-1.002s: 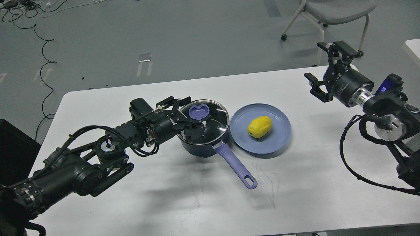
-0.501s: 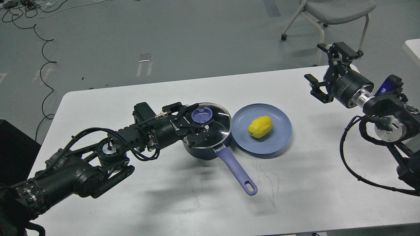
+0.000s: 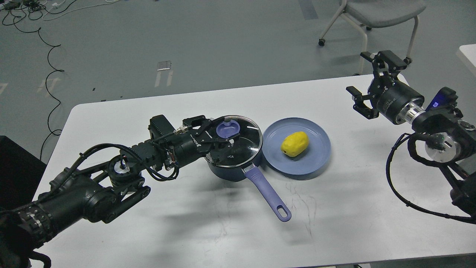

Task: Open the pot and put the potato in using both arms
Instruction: 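Close the left gripper on the lid knob, then lift the glass lid off the saucepan with the left gripper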

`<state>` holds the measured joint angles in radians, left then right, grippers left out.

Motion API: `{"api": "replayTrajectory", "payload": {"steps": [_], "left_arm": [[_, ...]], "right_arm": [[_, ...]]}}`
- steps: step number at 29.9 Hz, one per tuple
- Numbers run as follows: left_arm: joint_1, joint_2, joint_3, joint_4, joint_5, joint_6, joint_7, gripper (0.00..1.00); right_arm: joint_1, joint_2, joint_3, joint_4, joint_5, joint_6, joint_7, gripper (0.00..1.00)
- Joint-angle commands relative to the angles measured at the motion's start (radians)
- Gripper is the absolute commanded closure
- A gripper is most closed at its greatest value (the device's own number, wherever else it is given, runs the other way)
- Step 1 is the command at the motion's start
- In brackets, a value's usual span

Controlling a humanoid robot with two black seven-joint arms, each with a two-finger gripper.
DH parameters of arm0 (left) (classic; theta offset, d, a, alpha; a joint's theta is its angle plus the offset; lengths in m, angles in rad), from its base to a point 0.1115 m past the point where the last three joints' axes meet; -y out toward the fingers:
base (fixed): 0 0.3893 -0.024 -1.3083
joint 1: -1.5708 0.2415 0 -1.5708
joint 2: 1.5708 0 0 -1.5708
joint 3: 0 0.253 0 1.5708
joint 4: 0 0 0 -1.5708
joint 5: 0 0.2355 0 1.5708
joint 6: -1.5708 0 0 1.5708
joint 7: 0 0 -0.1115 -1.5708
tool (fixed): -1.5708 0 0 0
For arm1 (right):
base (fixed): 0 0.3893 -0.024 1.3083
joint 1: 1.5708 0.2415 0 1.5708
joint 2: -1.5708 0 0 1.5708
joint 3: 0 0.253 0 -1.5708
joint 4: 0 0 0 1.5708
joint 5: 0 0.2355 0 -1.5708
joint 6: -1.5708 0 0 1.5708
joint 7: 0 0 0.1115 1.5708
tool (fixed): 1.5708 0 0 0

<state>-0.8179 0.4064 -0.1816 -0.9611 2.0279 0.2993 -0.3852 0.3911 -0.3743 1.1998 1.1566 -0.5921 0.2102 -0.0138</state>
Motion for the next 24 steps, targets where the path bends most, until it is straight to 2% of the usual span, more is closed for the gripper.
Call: {"api": "replayTrajectory", "payload": {"steps": [1, 2, 6, 11, 15, 24], "left_arm": [[-0.001, 0.0, -0.001, 0.001, -0.003, 0.0, -0.001, 0.4], [-0.003, 0.0, -0.001, 0.001, -0.005, 0.0, -0.003, 0.42], [-0.02, -0.001, -0.002, -0.004, -0.014, -0.002, -0.006, 0.43], [-0.064, 0.003, -0.002, -0.028, -0.014, 0.0, -0.043, 0.43], [-0.102, 0.02, -0.002, -0.054, -0.038, 0.0, -0.047, 0.43], [-0.119, 0.143, -0.003, -0.076, -0.083, 0.0, -0.049, 0.43]], "right_arm": [[0.0, 0.0, 0.0, 0.0, 0.0, -0.002, 0.0, 0.0], [0.0, 0.0, 0.0, -0.003, 0.0, -0.002, 0.0, 0.0], [0.0, 0.0, 0.0, -0.006, 0.0, -0.002, 0.0, 0.0], [0.0, 0.0, 0.0, -0.006, 0.0, -0.002, 0.0, 0.0], [0.0, 0.0, 0.0, -0.006, 0.0, -0.002, 0.0, 0.0], [0.0, 0.0, 0.0, -0.006, 0.0, 0.0, 0.0, 0.0]]}}
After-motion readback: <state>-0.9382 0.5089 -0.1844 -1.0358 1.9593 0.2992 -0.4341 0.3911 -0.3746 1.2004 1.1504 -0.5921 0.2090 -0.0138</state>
